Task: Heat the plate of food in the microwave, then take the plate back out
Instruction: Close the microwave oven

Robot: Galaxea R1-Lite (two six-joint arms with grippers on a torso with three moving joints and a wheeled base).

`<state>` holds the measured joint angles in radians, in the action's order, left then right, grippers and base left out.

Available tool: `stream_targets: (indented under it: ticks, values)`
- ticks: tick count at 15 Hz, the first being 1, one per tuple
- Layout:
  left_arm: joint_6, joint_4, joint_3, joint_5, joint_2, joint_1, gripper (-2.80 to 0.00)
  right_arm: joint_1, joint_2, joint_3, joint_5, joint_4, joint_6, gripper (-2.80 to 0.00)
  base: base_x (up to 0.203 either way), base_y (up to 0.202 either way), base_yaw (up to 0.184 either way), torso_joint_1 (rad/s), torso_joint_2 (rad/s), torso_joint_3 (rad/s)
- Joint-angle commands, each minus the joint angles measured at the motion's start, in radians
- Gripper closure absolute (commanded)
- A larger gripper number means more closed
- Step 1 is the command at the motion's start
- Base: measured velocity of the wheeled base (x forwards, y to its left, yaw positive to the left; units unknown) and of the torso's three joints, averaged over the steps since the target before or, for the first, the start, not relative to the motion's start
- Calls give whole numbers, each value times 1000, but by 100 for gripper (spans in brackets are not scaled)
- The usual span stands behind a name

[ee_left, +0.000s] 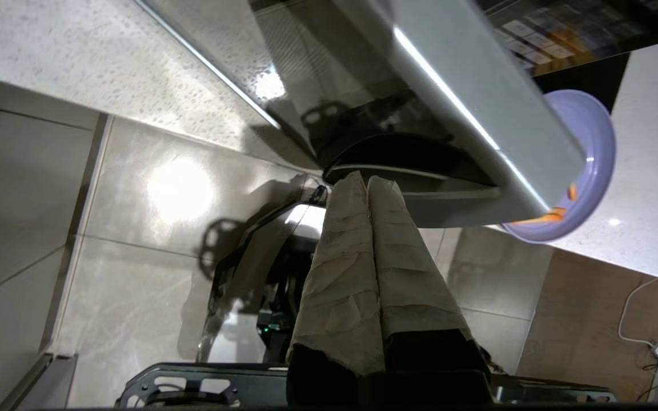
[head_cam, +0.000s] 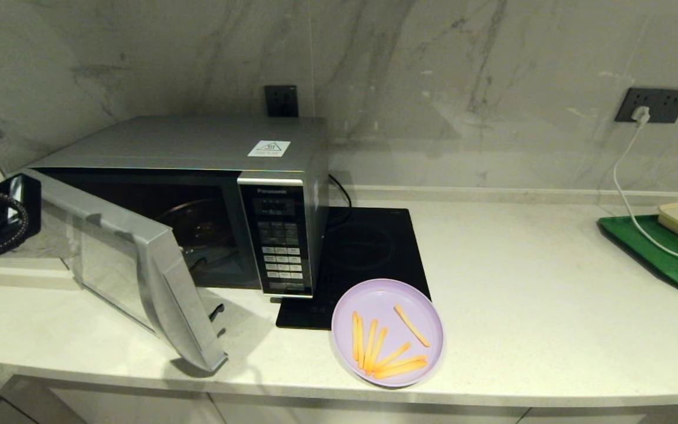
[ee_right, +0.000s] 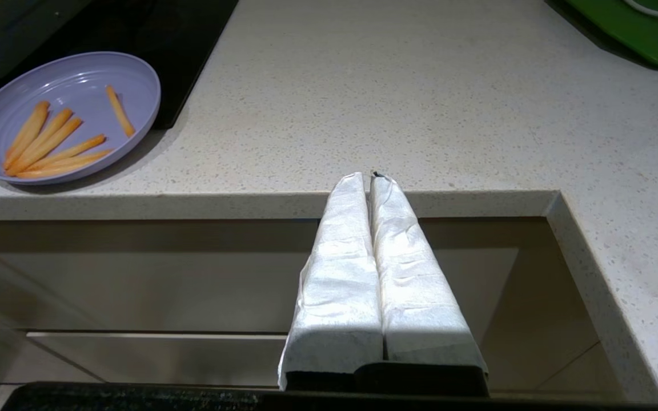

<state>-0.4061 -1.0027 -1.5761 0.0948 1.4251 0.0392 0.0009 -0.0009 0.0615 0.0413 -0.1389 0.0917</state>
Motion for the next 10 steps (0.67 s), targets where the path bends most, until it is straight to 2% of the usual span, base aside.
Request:
stream_targets:
  ticks: [1, 3, 5, 7, 10]
  values:
    - [-12, -7, 18, 5, 28, 24, 0, 0, 1, 0, 0, -1, 0, 0, 0, 0, 0, 0, 0, 0]
    - [-27, -7, 67, 47, 63, 76, 0, -1, 1, 0, 0, -1, 0, 0, 0, 0, 0, 0, 0, 0]
    - [-45, 2, 68, 62, 127, 124, 0, 0, 1, 0, 0, -1, 0, 0, 0, 0, 0, 0, 0, 0]
    - [-74, 90, 55, 62, 175, 168, 0, -1, 0, 0, 0, -1, 0, 0, 0, 0, 0, 0, 0, 0]
    - [-89, 151, 26, 63, 190, 211, 0, 1, 1, 0, 0, -1, 0, 0, 0, 0, 0, 0, 0, 0]
